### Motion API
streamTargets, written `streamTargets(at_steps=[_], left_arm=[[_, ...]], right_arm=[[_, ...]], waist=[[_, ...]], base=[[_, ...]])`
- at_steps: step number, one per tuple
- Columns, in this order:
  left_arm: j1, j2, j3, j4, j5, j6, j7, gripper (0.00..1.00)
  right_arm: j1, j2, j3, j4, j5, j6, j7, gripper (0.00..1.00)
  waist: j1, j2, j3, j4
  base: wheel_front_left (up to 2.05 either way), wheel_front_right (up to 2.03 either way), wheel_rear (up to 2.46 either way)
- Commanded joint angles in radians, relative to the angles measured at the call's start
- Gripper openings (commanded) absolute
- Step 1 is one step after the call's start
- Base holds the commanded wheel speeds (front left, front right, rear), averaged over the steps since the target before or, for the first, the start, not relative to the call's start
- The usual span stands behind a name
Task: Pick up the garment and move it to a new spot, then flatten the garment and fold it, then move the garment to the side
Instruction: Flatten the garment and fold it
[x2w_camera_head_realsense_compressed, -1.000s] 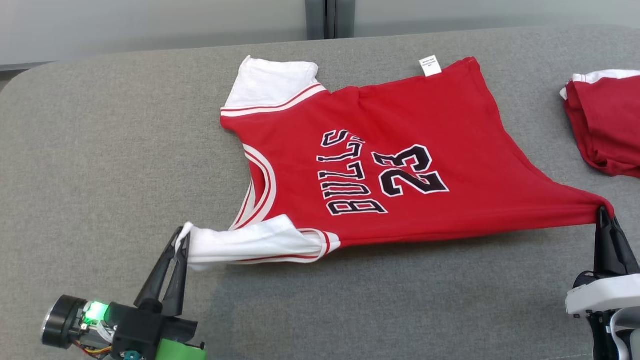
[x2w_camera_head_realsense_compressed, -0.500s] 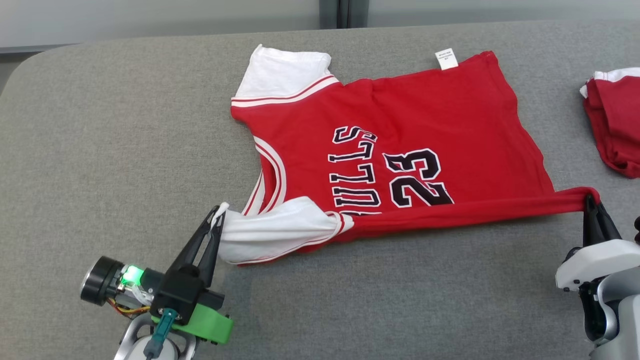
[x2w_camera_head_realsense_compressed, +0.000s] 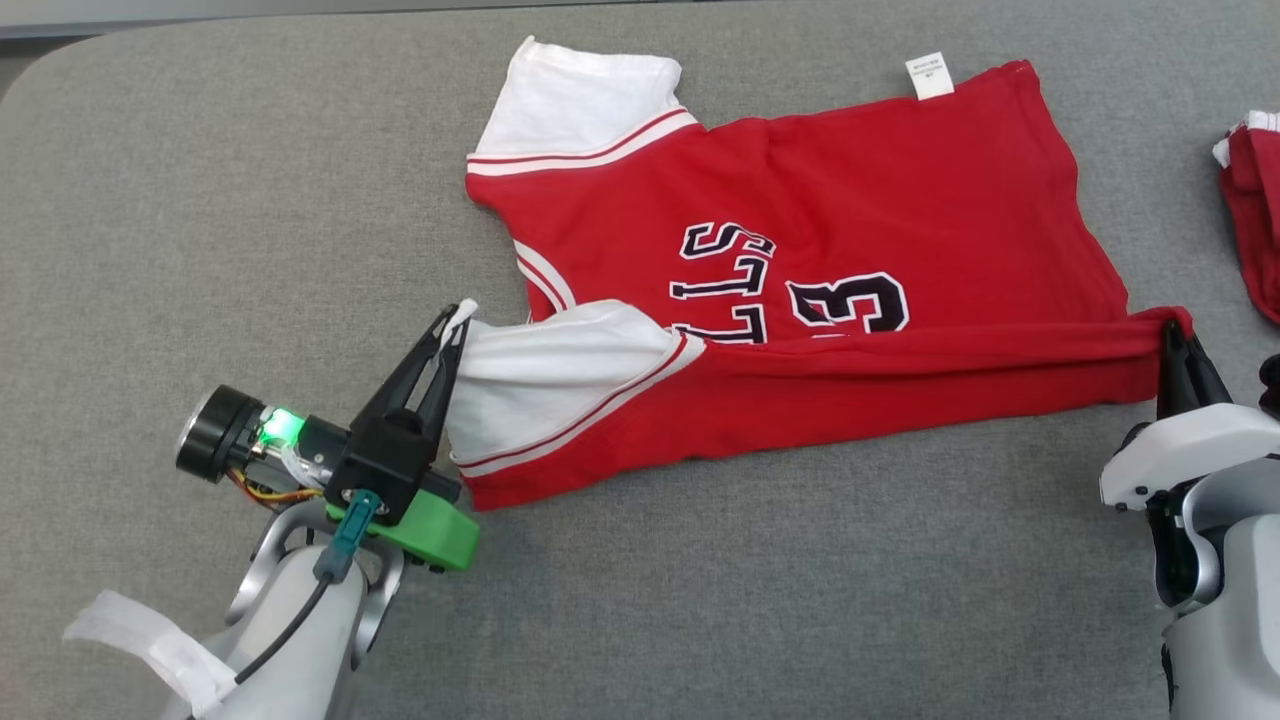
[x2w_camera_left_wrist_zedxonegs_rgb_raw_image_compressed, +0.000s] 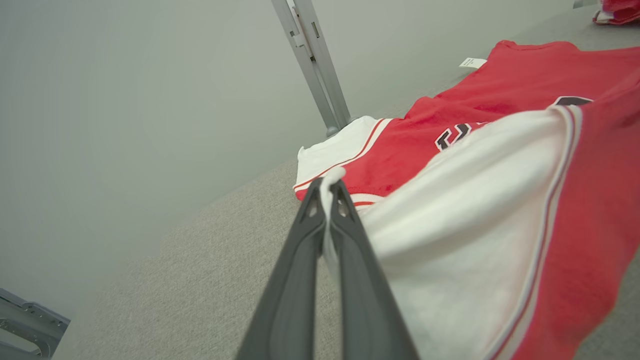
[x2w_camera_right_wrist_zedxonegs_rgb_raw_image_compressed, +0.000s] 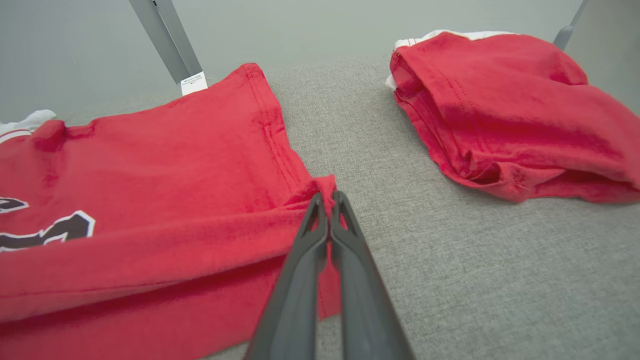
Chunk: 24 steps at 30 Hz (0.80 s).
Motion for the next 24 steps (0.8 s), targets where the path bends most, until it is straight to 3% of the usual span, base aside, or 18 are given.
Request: streamTargets(at_steps=[1,4,5,6,8,18,24], left_arm=[[-0.027,0.003,-0.002,0.009,0.007,0.0,0.0,0.0],[-0.054,0.0,-0.01,0.023,0.005,0.002,0.0,0.0],[-0.061,-0.002,-0.013,0.025,0.005,0.005,0.0,0.21],[-0.064,-0.003,-0.015,0.028,0.004,0.008,0.0,0.39],[-0.071,-0.007,-0.018,0.03,-0.002,0.014,0.0,1.0],[0.028,-0.029,0.003,-0.004,-0.068,0.055,0.0,1.0],[0.164,-0.078,0.059,0.061,-0.209,0.018,0.0,1.0]], right_arm=[[-0.019,-0.005,-0.005,0.006,-0.008,-0.002,-0.002,0.0],[-0.047,-0.001,0.0,0.011,-0.006,-0.002,-0.013,0.0],[-0.06,0.001,0.009,0.004,0.003,-0.002,-0.033,0.29],[-0.067,0.003,0.008,0.001,0.008,-0.002,-0.046,1.0],[-0.074,0.007,0.022,-0.004,0.026,-0.002,-0.078,1.0],[0.008,-0.015,0.024,0.002,0.083,-0.002,-0.16,1.0],[0.046,-0.045,0.018,0.026,0.083,-0.002,-0.168,1.0]], waist=[[0.0,-0.0001,0.017,0.0],[0.0,-0.0001,0.031,-0.001],[0.0,-0.0001,0.035,-0.001],[0.0,-0.0001,0.038,0.0],[0.0,-0.0001,0.041,0.001],[0.0,-0.0001,0.022,0.003],[0.0,-0.0001,0.004,-0.003]], base=[[0.0,0.0,0.0],[0.0,0.0,0.0],[0.0,0.0,0.0],[0.0,0.0,0.0],[0.0,0.0,0.0],[0.0,0.0,0.0],[0.0,0.0,0.0]])
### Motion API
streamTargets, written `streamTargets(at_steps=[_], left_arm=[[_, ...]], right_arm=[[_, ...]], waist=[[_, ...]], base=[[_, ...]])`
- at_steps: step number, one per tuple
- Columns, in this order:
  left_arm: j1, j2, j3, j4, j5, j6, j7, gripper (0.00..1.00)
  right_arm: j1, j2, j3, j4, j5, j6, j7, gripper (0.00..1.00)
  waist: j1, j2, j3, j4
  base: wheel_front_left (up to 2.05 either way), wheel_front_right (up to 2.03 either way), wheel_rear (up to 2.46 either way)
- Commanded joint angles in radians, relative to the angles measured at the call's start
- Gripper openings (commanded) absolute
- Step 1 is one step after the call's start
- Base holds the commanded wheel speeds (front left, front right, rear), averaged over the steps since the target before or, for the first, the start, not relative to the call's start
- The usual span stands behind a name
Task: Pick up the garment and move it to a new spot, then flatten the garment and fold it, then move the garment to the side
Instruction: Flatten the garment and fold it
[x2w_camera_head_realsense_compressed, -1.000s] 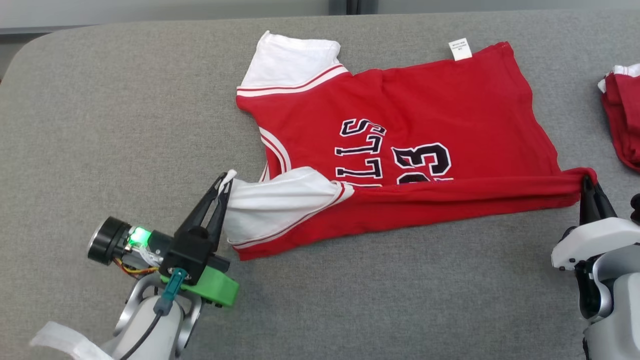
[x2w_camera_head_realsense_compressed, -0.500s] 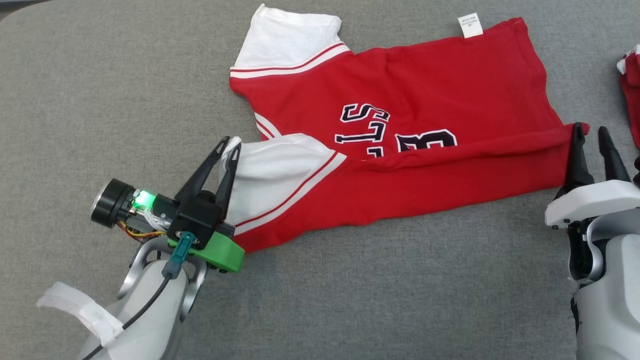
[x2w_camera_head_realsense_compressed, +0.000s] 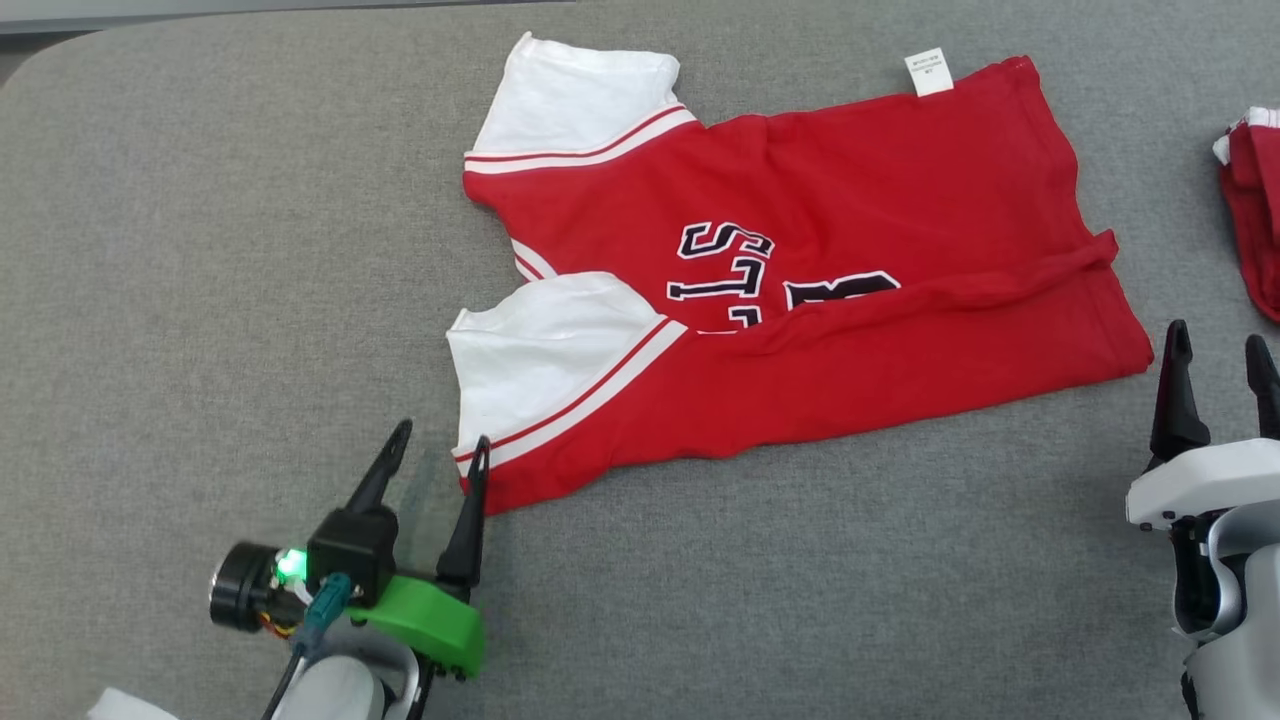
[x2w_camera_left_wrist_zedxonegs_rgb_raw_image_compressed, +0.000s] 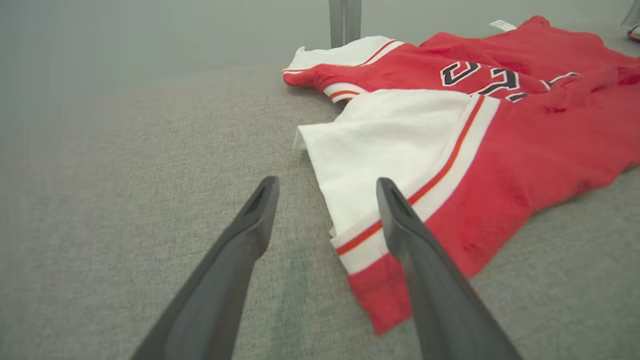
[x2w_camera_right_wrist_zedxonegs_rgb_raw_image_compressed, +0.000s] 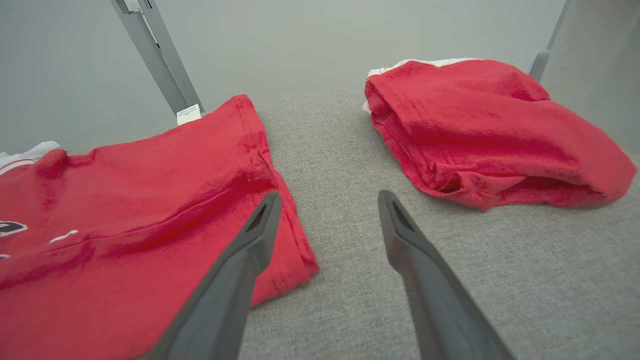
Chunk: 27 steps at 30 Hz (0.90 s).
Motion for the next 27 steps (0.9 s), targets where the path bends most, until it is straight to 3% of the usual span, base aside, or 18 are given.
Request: streamTargets(at_steps=[1,7,16,17,19,27], left_arm=[[0.02,-0.015,0.011,0.021,-0.033,-0.011,0.005,1.0],[0.066,-0.078,0.052,0.067,-0.208,-0.059,0.052,1.0],[0.026,-0.093,0.008,0.095,-0.237,-0.076,0.085,1.0],[0.02,-0.09,0.001,0.095,-0.23,-0.079,0.088,0.72],[0.012,-0.091,-0.005,0.095,-0.236,-0.083,0.091,0.0],[0.023,-0.067,-0.011,0.072,-0.216,-0.065,0.076,0.0]], right_arm=[[0.011,-0.005,-0.002,0.007,0.0,-0.001,-0.007,1.0],[0.02,-0.001,-0.006,0.025,0.002,-0.001,-0.015,1.0],[-0.001,-0.008,0.0,0.039,0.001,-0.001,-0.015,1.0],[-0.005,-0.009,0.0,0.042,0.001,-0.001,-0.014,1.0],[-0.012,-0.011,0.003,0.049,0.001,-0.001,-0.012,1.0],[-0.054,-0.037,0.06,0.111,0.015,-0.001,0.005,1.0]], waist=[[0.0,0.0,-0.006,-0.001],[0.0,0.0,-0.013,0.008],[0.0,0.0,-0.004,0.015],[0.0,0.0,-0.004,0.016],[0.0,0.0,-0.002,0.017],[0.0,0.0,-0.005,0.02]], base=[[0.0,0.0,0.0],[0.0,0.0,0.0],[0.0,0.0,0.0],[0.0,0.0,0.0],[0.0,0.0,0.0],[0.0,0.0,0.0]])
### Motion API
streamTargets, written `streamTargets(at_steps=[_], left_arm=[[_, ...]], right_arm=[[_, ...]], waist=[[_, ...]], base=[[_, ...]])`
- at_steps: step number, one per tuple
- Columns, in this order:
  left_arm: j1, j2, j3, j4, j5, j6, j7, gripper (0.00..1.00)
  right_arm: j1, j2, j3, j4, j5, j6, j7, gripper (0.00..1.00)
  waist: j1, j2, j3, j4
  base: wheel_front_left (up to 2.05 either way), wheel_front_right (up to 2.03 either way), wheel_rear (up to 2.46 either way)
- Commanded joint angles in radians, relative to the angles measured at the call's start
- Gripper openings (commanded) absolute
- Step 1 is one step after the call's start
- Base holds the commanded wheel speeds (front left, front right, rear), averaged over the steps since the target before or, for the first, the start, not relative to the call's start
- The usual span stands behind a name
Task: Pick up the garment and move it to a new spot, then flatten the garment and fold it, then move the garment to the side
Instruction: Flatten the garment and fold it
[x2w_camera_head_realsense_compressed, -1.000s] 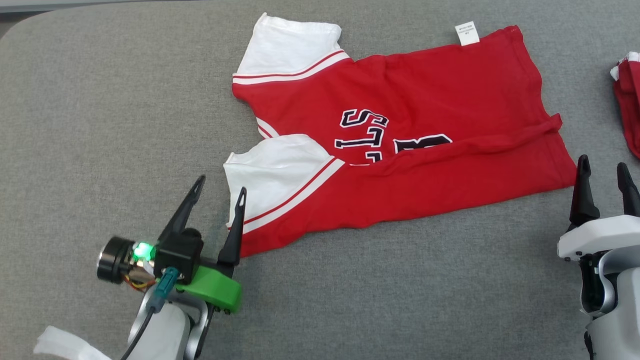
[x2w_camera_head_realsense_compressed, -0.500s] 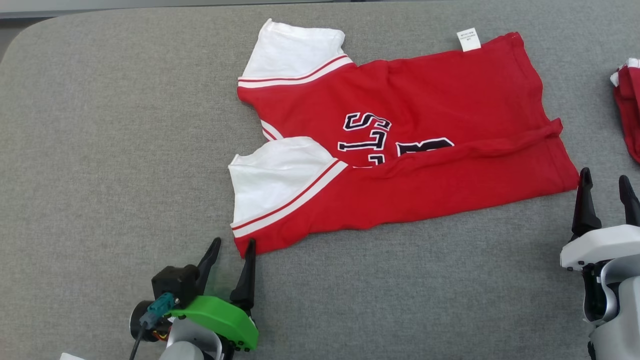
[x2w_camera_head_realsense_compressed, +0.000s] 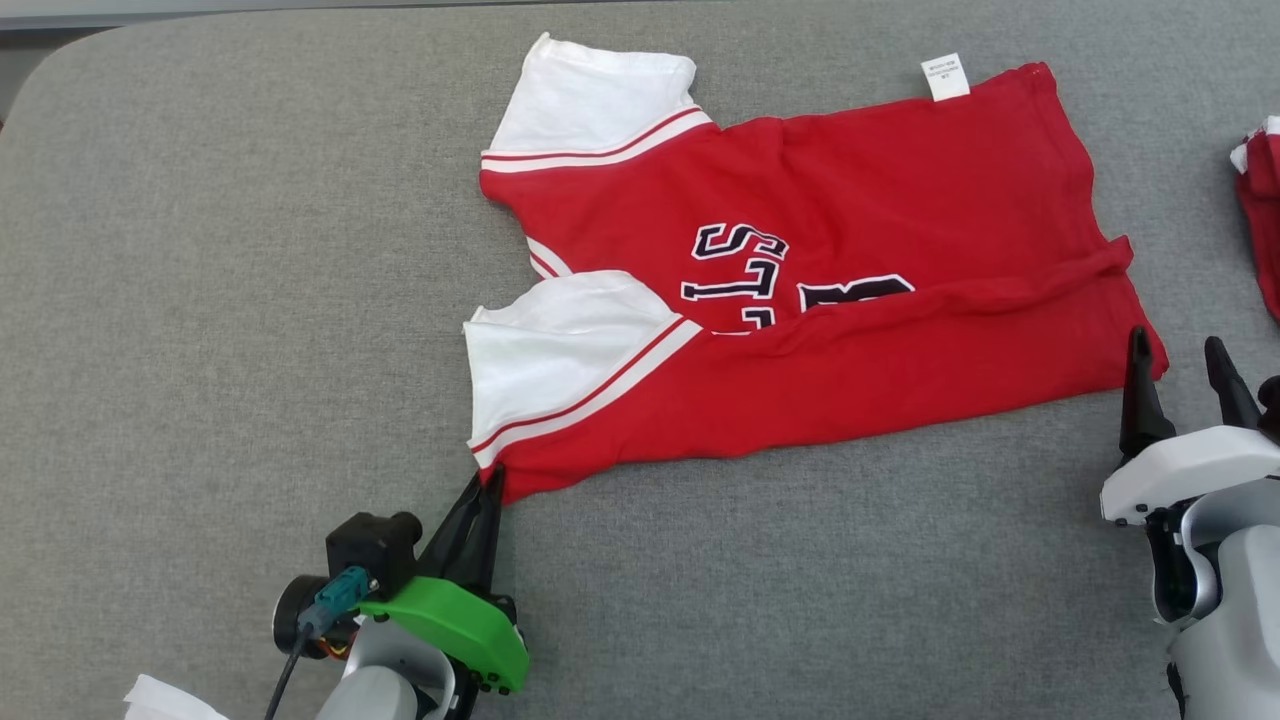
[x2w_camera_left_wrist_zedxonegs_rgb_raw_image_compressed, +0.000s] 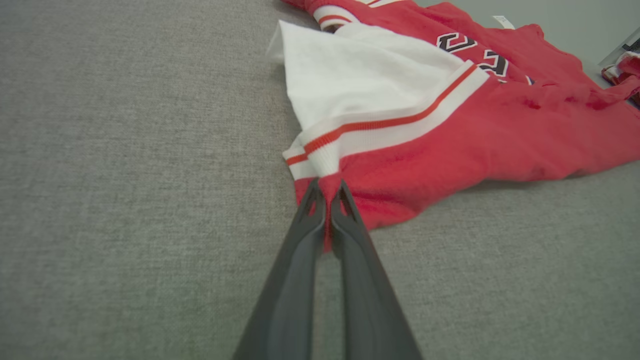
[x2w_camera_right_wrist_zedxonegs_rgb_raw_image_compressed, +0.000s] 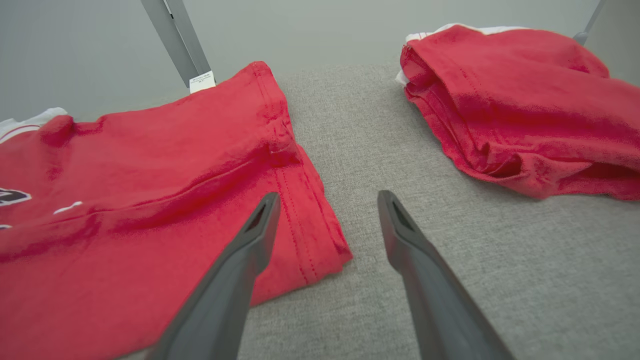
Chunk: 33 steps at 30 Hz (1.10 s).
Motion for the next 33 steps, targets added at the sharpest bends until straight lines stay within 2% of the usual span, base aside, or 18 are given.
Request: streamTargets(at_steps=[1,8,9,10,11,12,20,26,33], left_arm=[[0.003,0.012,0.0,-0.005,0.012,0.005,0.001,0.0],[-0.004,0.028,-0.004,-0.027,0.015,0.011,0.006,0.0],[-0.006,0.031,-0.004,-0.03,0.014,0.012,0.006,0.0],[-0.007,0.034,-0.004,-0.031,0.015,0.012,0.007,0.0],[-0.007,0.037,-0.005,-0.031,0.016,0.013,0.007,0.0],[-0.008,0.038,-0.005,-0.032,0.015,0.013,0.007,0.0],[0.009,0.053,-0.014,-0.034,0.024,0.021,-0.009,0.0],[0.056,0.077,-0.013,-0.059,0.012,0.012,-0.019,0.0],[0.149,0.115,-0.021,-0.114,0.011,0.028,0.0,0.0]], right_arm=[[-0.016,-0.013,0.01,0.017,0.012,-0.001,0.008,1.0],[-0.058,-0.047,0.05,0.118,0.028,-0.001,0.032,1.0],[-0.064,-0.048,0.057,0.135,0.032,-0.001,0.031,0.85],[-0.068,-0.051,0.063,0.147,0.034,-0.001,0.029,0.4],[-0.075,-0.055,0.07,0.16,0.038,-0.001,0.025,0.17],[-0.079,-0.058,0.078,0.169,0.044,-0.001,0.02,0.0],[-0.041,-0.071,0.106,0.189,0.078,-0.001,-0.044,0.0],[0.043,-0.06,0.112,0.138,0.121,-0.002,-0.061,0.0],[0.163,-0.048,0.095,0.045,0.165,-0.002,-0.074,0.0]], waist=[[0.0,0.0,-0.001,0.003],[0.0,0.0,0.004,0.012],[0.0,0.0,0.004,0.013],[0.0,0.0,0.005,0.013],[0.0,0.0,0.005,0.013],[0.0,0.0,0.005,0.013],[0.0,0.0,-0.024,0.012],[0.0,0.0,-0.057,-0.005],[0.0,0.0,-0.09,-0.028]], base=[[0.0,0.0,0.0],[0.0,0.0,0.0],[0.0,0.0,0.0],[0.0,0.0,0.0],[0.0,0.0,0.0],[0.0,0.0,0.0],[0.0,0.0,0.0],[0.0,0.0,0.0],[0.0,0.0,0.0]])
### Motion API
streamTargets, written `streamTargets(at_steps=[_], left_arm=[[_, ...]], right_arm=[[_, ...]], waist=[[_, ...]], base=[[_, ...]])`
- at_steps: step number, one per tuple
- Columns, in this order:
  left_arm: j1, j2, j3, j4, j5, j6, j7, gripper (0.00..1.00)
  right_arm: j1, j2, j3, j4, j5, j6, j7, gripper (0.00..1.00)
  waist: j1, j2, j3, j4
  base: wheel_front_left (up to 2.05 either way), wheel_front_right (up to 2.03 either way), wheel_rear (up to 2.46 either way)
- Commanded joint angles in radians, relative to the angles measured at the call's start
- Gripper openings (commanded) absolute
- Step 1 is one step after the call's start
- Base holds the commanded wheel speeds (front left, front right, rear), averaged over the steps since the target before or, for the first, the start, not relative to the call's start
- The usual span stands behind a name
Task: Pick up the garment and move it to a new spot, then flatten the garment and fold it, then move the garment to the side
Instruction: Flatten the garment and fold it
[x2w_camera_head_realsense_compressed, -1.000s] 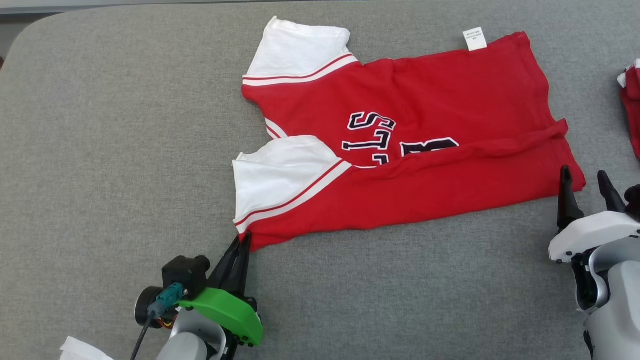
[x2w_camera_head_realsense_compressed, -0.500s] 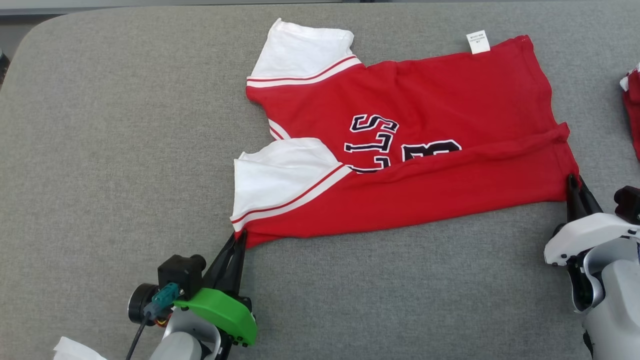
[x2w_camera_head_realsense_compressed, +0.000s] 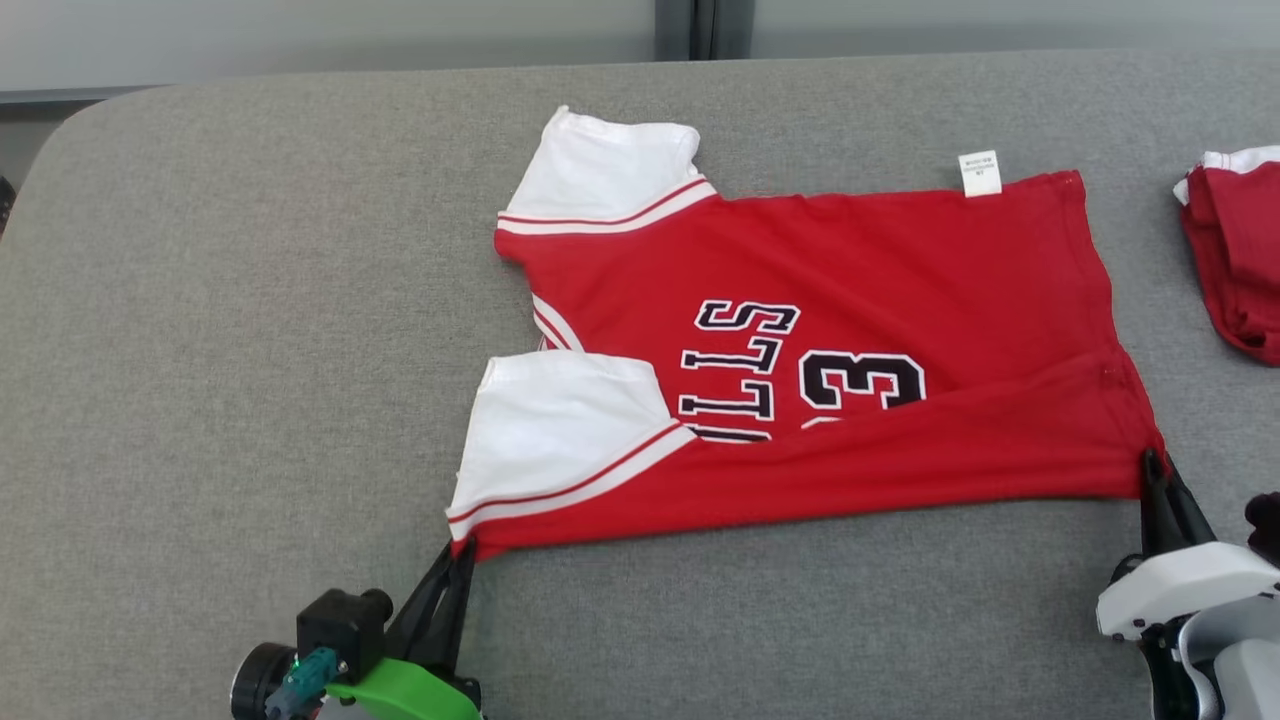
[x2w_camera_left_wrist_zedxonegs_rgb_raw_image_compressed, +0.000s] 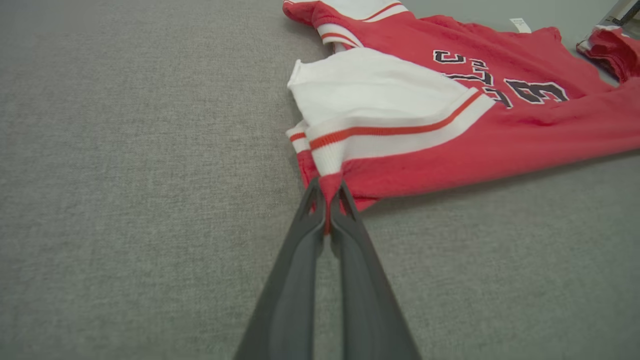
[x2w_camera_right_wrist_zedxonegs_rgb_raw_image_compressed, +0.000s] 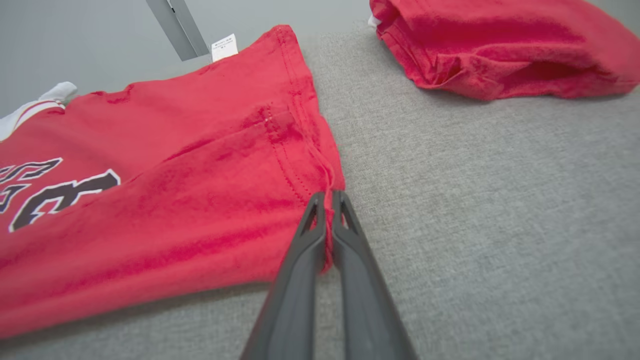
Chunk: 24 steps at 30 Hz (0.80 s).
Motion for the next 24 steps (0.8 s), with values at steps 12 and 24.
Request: streamTargets(at_steps=[12,24], left_arm=[[0.169,0.039,-0.036,-0.121,-0.005,0.036,0.051,0.0],[0.19,0.041,-0.061,-0.146,-0.008,0.067,0.138,1.0]], right_arm=[[0.187,-0.002,-0.046,-0.134,0.042,-0.002,0.019,0.0],[0.219,0.014,-0.088,-0.181,0.022,-0.002,0.076,1.0]], waist=[[0.0,0.0,-0.029,-0.013],[0.0,0.0,-0.049,-0.008]], base=[[0.0,0.0,0.0],[0.0,0.0,0.0]])
